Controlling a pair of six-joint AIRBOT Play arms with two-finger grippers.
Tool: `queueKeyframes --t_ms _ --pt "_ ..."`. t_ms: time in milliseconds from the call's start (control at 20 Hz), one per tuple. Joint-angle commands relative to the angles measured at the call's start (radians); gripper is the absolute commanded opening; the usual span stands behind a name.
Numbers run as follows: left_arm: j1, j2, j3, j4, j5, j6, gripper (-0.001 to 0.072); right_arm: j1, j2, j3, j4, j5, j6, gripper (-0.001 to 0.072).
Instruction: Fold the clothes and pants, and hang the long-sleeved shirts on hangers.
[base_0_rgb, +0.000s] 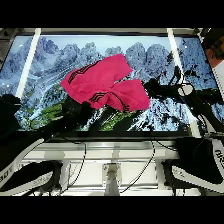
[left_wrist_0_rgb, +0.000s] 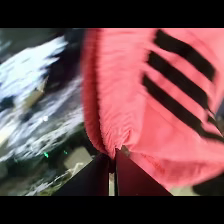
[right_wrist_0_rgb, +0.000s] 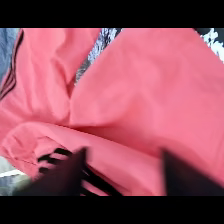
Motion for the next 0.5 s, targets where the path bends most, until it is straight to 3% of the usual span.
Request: queueKeyframes --t_ms 0,50,100,150,250,300,350,450 --pt "0.035 0.093 0.005 0.229 0.002 0.076 0.0011 -0.001 0.000 0.008 -0.121 0.022 0.000 0.0196" --pt "0.043 0.136 0.005 0.352 0.002 0.063 0.0011 -0.003 0.000 0.008 -0.145 0.044 0.000 0.0074" --pt "0.048 0.184 0.003 0.509 0.000 0.016 0.0011 -0.010 0.000 0.007 -0.158 0.066 0.000 0.0008" --pt "0.053 0.226 0.003 0.677 -0.020 -0.078 0.0011 -0.022 0.000 0.007 -0.155 0.094 0.000 0.0007" --pt "0.074 0.291 0.003 1.034 -0.132 -0.340 0.0010 -0.054 0.001 -0.004 -0.143 0.148 -0.002 0.0004" --pt "0.092 0.318 0.003 1.261 -0.227 -0.523 0.0011 -0.075 0.001 -0.018 -0.114 0.193 -0.023 0.0004" --pt "0.108 0.341 0.003 1.486 -0.341 -0.711 0.0010 -0.093 0.001 -0.037 -0.072 0.236 -0.071 0.0004" --pt "0.120 0.386 0.003 1.848 -0.542 -0.972 0.0011 -0.113 0.001 -0.100 0.042 0.304 -0.159 0.0004"
